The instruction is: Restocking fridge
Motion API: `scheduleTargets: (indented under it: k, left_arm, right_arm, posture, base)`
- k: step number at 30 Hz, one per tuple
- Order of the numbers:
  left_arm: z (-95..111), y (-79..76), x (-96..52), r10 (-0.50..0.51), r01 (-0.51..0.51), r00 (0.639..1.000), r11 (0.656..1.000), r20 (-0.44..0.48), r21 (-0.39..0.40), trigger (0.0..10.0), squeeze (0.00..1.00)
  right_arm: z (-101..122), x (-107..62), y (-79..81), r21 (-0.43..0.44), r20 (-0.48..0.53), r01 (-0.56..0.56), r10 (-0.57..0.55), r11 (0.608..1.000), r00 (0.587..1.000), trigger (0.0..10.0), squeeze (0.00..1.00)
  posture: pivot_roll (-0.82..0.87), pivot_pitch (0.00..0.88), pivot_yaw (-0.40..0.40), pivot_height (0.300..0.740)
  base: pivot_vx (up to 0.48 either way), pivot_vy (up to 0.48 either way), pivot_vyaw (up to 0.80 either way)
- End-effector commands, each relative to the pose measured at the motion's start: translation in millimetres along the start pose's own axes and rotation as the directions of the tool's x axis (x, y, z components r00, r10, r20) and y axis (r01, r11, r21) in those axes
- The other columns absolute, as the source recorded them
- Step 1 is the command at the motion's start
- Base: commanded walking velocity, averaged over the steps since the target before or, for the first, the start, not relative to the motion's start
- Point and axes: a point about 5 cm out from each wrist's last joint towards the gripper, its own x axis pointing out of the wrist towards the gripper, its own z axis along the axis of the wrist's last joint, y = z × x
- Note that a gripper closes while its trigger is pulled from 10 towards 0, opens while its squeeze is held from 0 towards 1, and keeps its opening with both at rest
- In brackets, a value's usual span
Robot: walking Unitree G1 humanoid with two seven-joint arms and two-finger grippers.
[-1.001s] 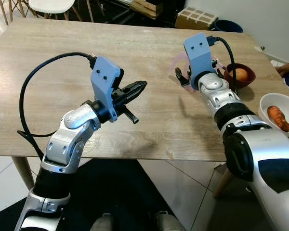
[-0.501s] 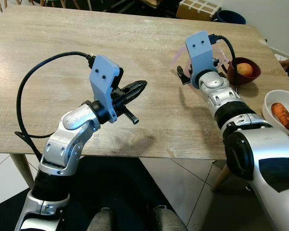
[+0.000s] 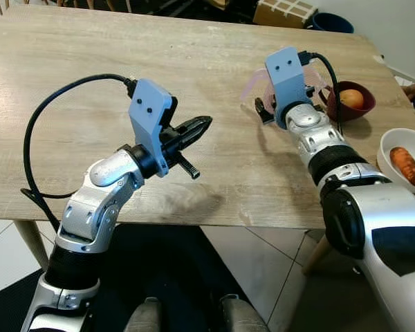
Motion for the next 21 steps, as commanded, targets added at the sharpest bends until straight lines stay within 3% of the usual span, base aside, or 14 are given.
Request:
scheduleTargets:
  k: [1, 11, 21]
  left_arm:
    - [2.3, -0.9, -0.5, -0.018, 0.018, 1.0, 1.0, -0.005, 0.012, 10.0, 0.0]
    - [1.9, 1.1, -0.2, -0.017, 0.017, 1.0, 1.0, -0.007, 0.019, 10.0, 0.0]
    - [0.8, 2.7, 2.0, -0.018, 0.018, 1.0, 1.0, -0.004, 0.019, 10.0, 0.0]
  right_arm:
    - [-3.1, -0.6, -3.7, -0.036, -0.025, -0.012, 0.011, 0.999, 1.0, 0.2, 0.0]
    - [1.5, -0.2, -0.3, -0.08, -0.018, -0.067, 0.066, 0.995, 0.998, 0.0, 0.0]
    - [5.0, -0.3, -0.8, -0.07, -0.012, -0.099, 0.098, 0.993, 0.995, 0.0, 0.0]
  posture:
    - [0.16, 0.292, -0.094, 0.707]
    - [0.15, 0.276, -0.096, 0.707]
    - [0.12, 0.261, -0.099, 0.707]
  base:
    - [0.0, 0.0, 0.0]
    - [0.0, 0.0, 0.0]
    - [0.0, 0.0, 0.0]
